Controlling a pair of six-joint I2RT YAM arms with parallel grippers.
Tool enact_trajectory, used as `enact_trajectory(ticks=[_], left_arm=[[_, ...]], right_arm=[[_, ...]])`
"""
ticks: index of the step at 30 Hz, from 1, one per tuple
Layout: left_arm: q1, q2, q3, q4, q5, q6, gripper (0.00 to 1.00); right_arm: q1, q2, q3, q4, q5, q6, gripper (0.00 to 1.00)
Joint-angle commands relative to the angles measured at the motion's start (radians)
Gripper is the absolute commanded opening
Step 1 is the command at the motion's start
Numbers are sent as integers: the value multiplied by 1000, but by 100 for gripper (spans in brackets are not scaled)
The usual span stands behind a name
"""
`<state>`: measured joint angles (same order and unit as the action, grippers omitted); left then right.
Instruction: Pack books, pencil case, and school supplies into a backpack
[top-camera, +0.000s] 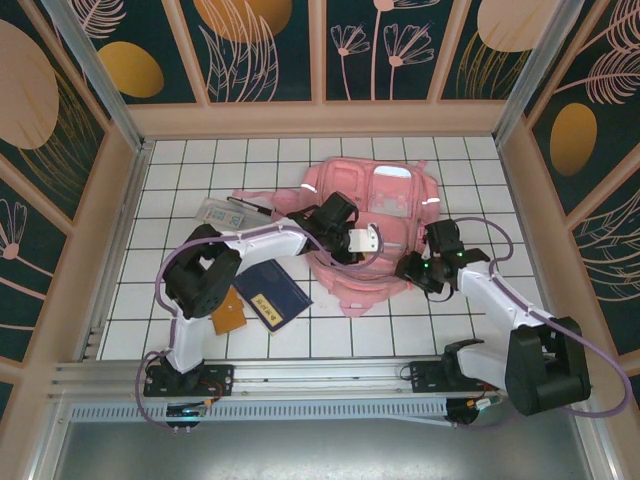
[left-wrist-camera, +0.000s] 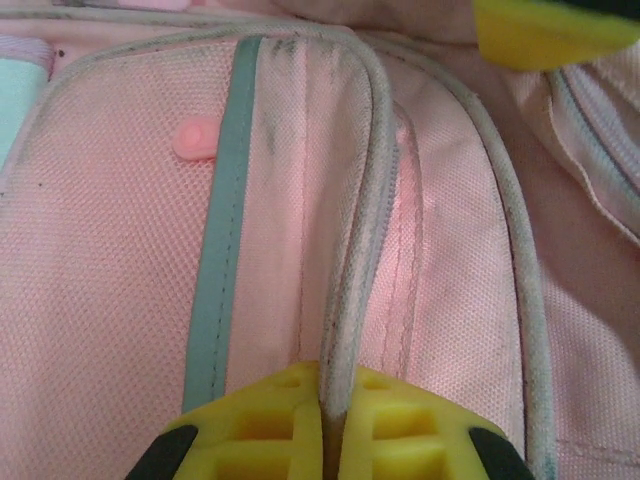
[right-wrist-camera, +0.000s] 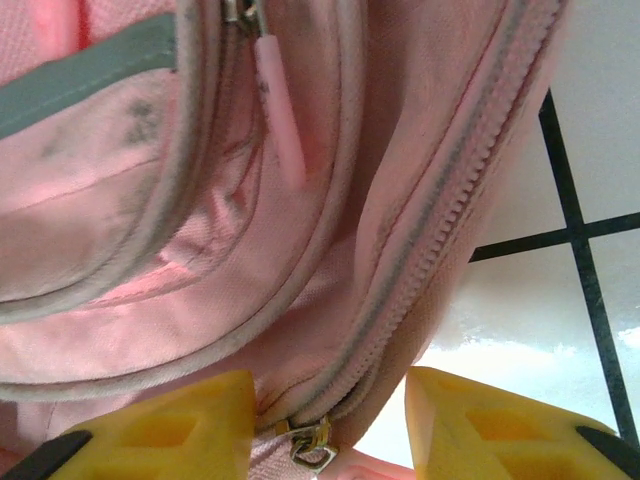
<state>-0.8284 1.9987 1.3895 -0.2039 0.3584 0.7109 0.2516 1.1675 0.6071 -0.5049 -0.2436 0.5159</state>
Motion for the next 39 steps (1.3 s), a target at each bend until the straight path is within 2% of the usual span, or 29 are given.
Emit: enact_trajectory(ticks=[1, 7, 11, 17, 20, 23, 31, 33, 38, 39], left_arm=[[31, -55, 44, 12, 88, -68, 0], [82, -74, 42, 32, 215, -142, 0], [95, -84, 28, 46, 234, -161, 0], [98, -80, 37, 40, 266, -172, 0], [102, -77, 37, 38, 282, -174, 0], [104, -77, 37, 38, 294, -171, 0], [106, -85, 27, 8, 333, -117, 0], [105, -86, 27, -6, 337, -96, 0], [109, -100, 25, -26, 326, -36, 0], [108, -108, 26, -26, 314, -32, 4]], right_arm=[[24, 8, 39, -32, -4, -42, 48], [37, -45, 90, -102, -33, -39, 51], [37, -41, 105, -179, -18, -45, 51], [67, -46, 103, -169, 31, -100, 47], [97, -29, 108, -168, 63, -110, 41], [104, 6, 103, -150, 70, -114, 31], [148, 70, 131, -120, 197, -148, 28], [146, 72, 131, -97, 169, -165, 22], [150, 70, 146, -86, 125, -187, 1], [149, 64, 148, -82, 106, -194, 0]])
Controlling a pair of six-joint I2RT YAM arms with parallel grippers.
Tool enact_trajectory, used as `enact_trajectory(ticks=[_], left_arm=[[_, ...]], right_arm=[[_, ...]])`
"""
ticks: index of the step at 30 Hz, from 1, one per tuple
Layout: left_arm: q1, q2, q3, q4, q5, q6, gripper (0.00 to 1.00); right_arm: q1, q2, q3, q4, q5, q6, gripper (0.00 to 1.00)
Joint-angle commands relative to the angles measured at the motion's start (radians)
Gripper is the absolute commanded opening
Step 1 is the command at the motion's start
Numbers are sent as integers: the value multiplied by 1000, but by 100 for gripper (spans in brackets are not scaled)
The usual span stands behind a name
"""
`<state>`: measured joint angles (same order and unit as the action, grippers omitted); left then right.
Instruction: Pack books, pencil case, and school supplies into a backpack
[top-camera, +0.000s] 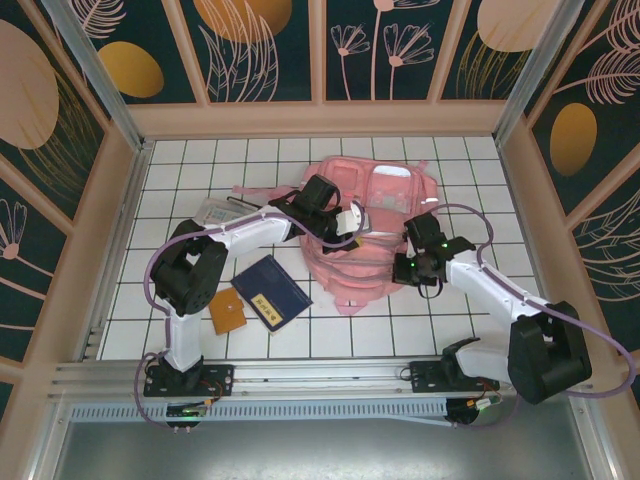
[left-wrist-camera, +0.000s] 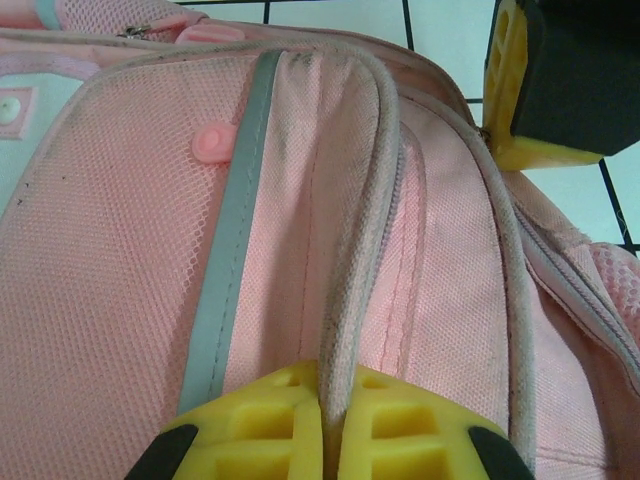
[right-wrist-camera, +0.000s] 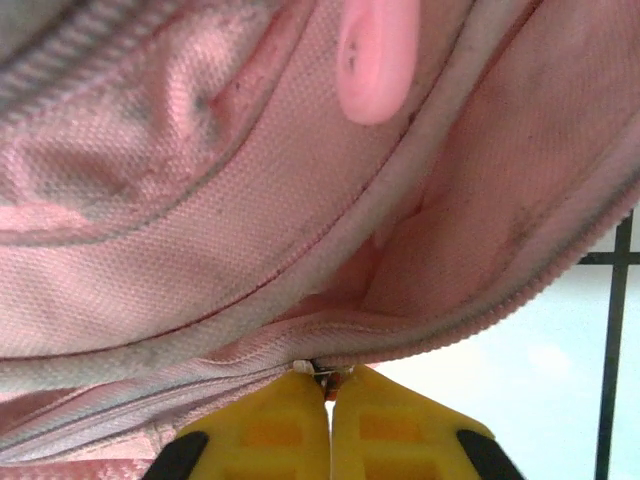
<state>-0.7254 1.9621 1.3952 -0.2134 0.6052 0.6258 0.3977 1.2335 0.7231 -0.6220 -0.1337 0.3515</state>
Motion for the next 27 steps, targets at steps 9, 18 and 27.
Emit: enact_trajectory(ticks=[9, 18, 27], left_arm=[[-21, -242, -85, -88, 109, 98, 59], [-129, -173, -128, -93, -116, 95, 59], [-142, -130, -171, -5, -138, 2, 60]], right_arm=[[-7, -73, 68, 21, -198, -69, 0], [-80, -61, 81, -4, -431, -71, 0], [-89, -32, 65, -14, -428, -100, 0]])
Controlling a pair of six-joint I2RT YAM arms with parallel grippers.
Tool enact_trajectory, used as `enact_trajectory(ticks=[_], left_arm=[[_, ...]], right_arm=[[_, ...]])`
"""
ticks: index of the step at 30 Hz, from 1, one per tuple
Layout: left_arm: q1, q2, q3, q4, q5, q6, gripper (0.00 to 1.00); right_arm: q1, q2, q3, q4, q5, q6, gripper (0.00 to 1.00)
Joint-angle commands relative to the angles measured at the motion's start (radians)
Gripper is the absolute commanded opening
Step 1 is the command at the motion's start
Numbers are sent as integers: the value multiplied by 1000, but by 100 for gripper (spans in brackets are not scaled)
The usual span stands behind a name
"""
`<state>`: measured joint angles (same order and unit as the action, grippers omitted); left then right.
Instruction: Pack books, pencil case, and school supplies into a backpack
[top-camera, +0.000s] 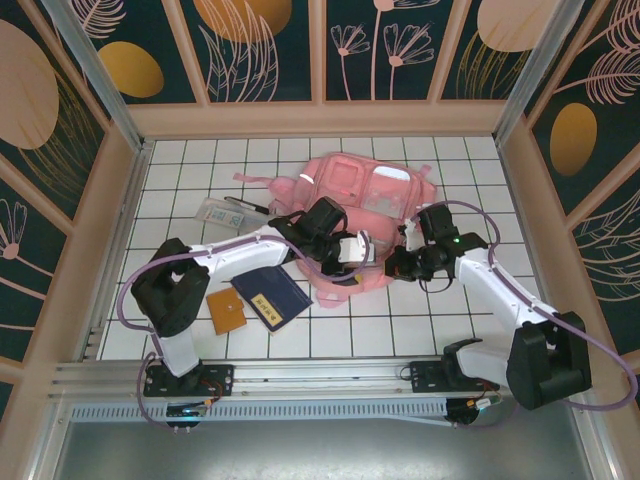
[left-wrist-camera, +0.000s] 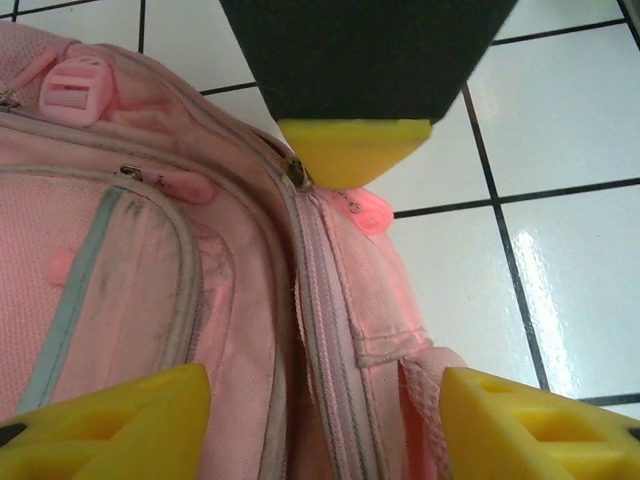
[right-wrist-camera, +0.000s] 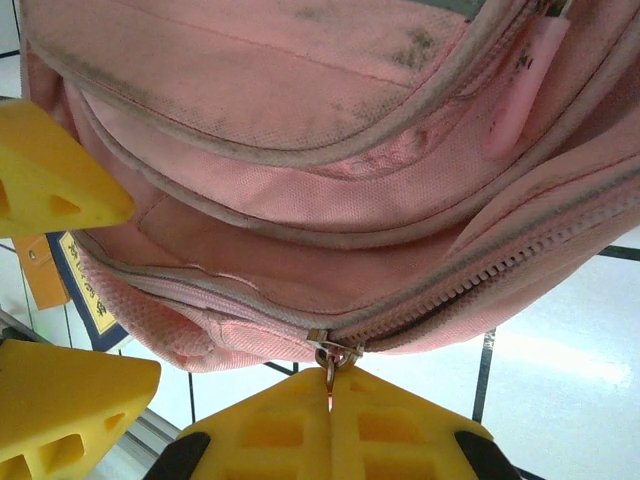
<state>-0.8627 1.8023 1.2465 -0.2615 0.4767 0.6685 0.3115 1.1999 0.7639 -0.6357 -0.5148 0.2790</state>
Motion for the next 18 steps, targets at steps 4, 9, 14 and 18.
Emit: enact_trajectory(ticks=[4, 9, 14, 18], left_arm=[[-7, 65, -19, 56, -39, -67, 49], [-7, 74, -23, 5, -20, -35, 42], [-6, 79, -48, -24, -27, -21, 8], [-6, 66, -45, -49, -2, 19, 0]], right_arm=[[-2, -5, 15, 0, -17, -17, 0], [-1, 15, 29, -46, 172, 27, 0], [1, 48, 25, -49, 262, 56, 0], [18, 64, 16, -45, 281, 63, 0]])
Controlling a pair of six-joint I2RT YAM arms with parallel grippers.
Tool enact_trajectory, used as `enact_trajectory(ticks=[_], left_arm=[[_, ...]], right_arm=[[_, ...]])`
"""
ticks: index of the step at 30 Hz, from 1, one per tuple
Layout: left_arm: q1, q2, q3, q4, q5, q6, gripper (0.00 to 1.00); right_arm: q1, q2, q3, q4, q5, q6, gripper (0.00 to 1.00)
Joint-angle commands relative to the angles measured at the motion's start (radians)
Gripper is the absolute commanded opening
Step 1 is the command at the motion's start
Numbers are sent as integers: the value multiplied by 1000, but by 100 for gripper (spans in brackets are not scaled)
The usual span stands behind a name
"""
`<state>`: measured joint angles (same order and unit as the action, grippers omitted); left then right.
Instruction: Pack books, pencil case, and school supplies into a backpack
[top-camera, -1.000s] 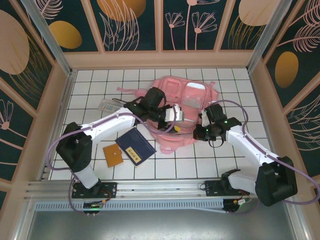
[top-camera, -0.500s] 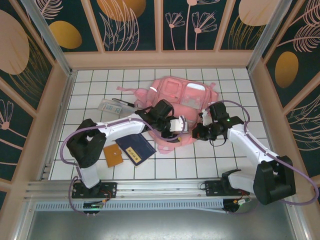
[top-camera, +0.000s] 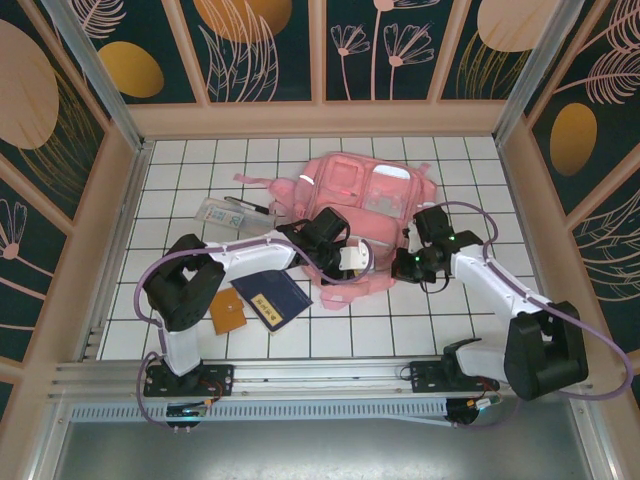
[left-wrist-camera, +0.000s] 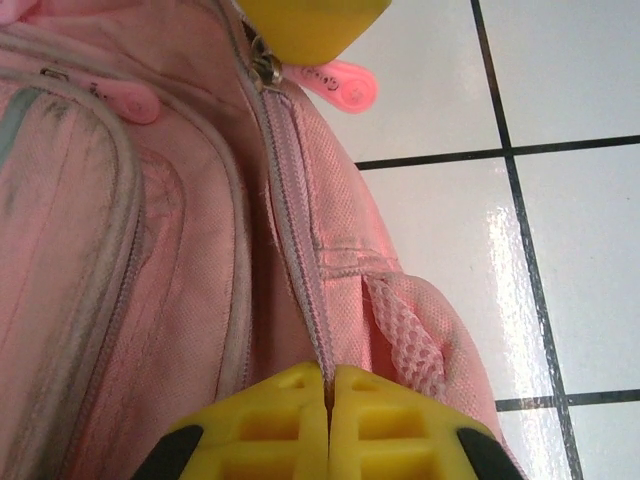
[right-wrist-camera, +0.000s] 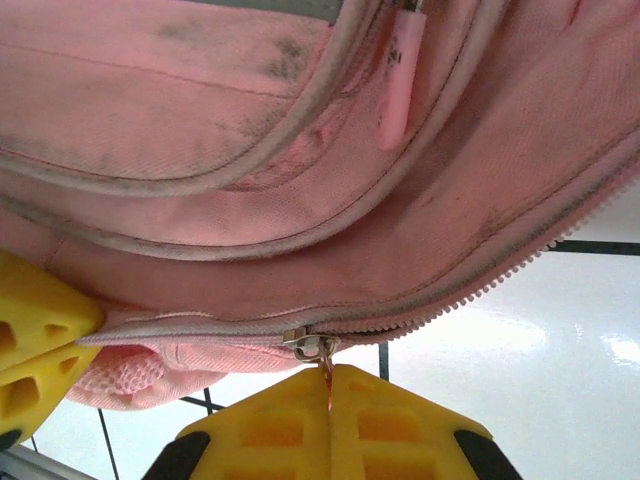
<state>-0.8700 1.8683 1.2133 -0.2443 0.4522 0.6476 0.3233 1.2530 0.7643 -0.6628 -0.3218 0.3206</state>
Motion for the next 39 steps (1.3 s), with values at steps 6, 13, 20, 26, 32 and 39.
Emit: enact_trajectory(ticks=[6, 13, 20, 26, 32, 39], left_arm=[[1, -78, -82, -55, 38, 159, 0], [18, -185, -164, 1, 79, 151, 0], [38, -215, -122, 48, 149, 60, 0], [79, -207, -113, 44, 193, 63, 0], [97, -194, -103, 23, 210, 82, 0], [135, -177, -109, 26, 273, 87, 0]], right_arm=[[14, 10, 13, -42, 273, 80, 0], [8, 21, 7, -6, 324, 130, 0], [9, -133, -56, 47, -141, -44, 39], [29, -186, -79, 78, -193, -25, 50], [55, -139, -93, 122, -156, -51, 53], [62, -100, -143, 315, -236, -128, 45]])
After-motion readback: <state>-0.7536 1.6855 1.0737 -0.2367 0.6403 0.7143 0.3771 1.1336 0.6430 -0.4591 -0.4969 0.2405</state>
